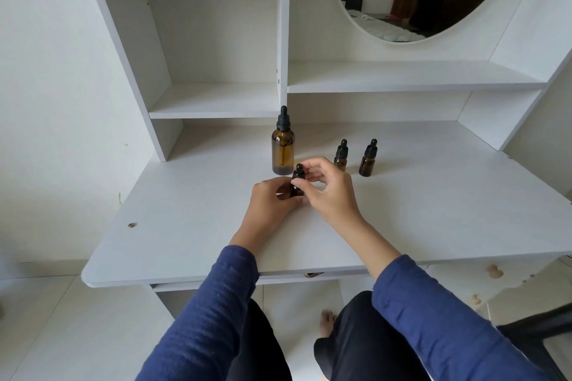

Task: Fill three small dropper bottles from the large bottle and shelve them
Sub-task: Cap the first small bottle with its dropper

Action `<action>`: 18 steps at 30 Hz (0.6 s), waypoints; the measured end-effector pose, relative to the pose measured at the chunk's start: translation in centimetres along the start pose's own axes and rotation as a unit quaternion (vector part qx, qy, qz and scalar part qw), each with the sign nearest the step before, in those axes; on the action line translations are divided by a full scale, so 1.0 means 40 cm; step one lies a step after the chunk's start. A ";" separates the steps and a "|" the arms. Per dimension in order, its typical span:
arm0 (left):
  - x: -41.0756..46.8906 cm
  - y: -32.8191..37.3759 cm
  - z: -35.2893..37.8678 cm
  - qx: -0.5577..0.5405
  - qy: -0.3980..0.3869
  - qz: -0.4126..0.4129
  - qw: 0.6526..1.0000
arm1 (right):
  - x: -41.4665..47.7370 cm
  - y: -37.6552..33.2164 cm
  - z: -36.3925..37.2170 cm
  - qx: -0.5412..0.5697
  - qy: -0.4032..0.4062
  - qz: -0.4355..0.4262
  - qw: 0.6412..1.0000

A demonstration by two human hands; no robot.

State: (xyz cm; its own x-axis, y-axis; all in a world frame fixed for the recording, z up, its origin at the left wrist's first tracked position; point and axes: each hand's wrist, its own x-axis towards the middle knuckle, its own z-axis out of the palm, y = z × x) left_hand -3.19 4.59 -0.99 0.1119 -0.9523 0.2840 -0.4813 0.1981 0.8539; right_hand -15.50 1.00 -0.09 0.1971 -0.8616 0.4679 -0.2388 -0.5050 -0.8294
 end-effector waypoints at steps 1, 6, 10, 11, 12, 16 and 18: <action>0.000 0.002 0.000 0.005 0.003 0.000 1.000 | -0.001 -0.001 0.003 -0.009 0.005 -0.005 1.000; -0.005 0.006 0.003 0.013 0.010 -0.006 1.000 | -0.011 -0.005 0.012 -0.033 0.032 -0.034 0.998; -0.014 0.014 0.012 0.083 0.002 0.017 0.996 | -0.012 -0.009 0.012 -0.051 0.039 -0.060 0.996; -0.018 0.015 0.014 0.124 -0.008 0.028 0.992 | -0.012 -0.011 0.011 -0.051 0.038 -0.061 0.996; -0.023 0.015 0.015 0.164 -0.016 0.032 0.986 | -0.011 -0.012 0.009 -0.051 0.038 -0.060 0.996; -0.033 0.005 0.014 0.262 -0.012 0.001 0.965 | -0.010 -0.003 -0.007 -0.056 0.058 -0.047 0.996; -0.034 0.001 0.017 0.291 0.000 -0.008 0.957 | -0.010 0.007 -0.021 -0.058 0.073 -0.034 0.995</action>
State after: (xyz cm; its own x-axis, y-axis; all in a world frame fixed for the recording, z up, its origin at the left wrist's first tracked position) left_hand -3.95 5.74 -1.63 0.1246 -0.9539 0.2729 -0.8816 0.0197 0.4717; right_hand -16.43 1.18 -0.25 0.0780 -0.8188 0.5688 -0.3392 -0.5583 -0.7571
